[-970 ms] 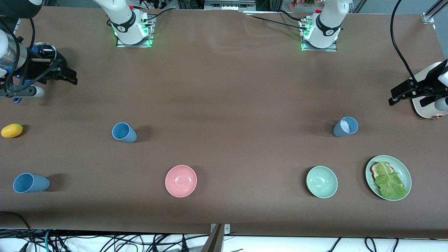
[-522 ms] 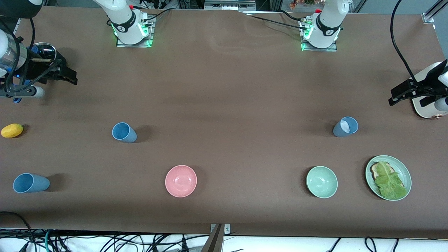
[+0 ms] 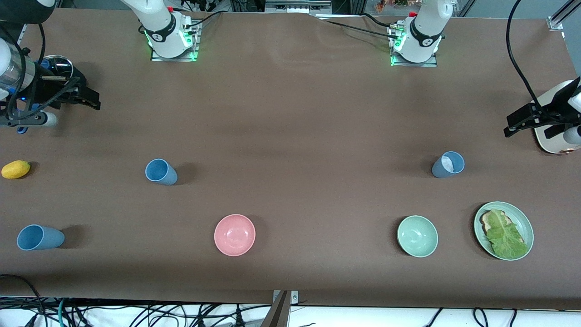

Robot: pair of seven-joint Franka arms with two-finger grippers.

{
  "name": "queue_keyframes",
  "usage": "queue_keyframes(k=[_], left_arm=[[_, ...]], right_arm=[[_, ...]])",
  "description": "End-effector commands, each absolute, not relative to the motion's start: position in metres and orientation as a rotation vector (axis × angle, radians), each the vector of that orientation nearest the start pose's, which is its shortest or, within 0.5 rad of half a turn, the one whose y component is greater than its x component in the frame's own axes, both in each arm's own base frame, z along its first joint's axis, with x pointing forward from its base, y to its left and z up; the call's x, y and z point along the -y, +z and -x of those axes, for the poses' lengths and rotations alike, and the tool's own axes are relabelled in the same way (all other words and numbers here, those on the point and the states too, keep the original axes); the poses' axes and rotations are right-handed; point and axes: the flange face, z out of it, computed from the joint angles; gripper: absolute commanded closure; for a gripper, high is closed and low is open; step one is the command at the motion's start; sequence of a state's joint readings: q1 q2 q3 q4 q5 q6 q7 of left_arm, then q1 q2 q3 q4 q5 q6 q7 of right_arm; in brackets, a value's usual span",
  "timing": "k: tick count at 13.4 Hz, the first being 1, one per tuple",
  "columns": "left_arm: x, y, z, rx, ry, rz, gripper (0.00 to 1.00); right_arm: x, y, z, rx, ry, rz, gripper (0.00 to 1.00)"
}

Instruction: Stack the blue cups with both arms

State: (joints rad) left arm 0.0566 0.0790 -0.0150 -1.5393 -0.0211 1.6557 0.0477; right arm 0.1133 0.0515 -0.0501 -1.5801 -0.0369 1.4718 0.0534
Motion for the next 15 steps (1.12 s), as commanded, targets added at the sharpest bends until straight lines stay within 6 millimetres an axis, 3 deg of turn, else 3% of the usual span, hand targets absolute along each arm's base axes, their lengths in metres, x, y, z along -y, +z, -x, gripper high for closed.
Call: queue_keyframes(k=[1, 4, 8, 13, 15], left_arm=[[-0.025, 0.603, -0.585, -0.01, -0.069, 3.16, 0.0], [-0.025, 0.6, -0.587, 0.009, -0.062, 3.16, 0.0], [-0.026, 0.579, -0.596, 0.013, 0.001, 3.163, 0.0], [-0.026, 0.578, -0.596, 0.013, 0.001, 3.163, 0.0], [-0.027, 0.556, -0.606, 0.016, 0.054, 3.165, 0.0]], right_arm=[[-0.032, 0.59, -0.556, 0.005, 0.257, 3.178, 0.0], [-0.031, 0.59, -0.556, 0.003, 0.257, 3.178, 0.0], [-0.03, 0.589, -0.556, 0.0, 0.26, 3.177, 0.0], [-0.029, 0.588, -0.556, -0.002, 0.262, 3.177, 0.0], [-0.028, 0.589, -0.557, -0.007, 0.26, 3.177, 0.0]])
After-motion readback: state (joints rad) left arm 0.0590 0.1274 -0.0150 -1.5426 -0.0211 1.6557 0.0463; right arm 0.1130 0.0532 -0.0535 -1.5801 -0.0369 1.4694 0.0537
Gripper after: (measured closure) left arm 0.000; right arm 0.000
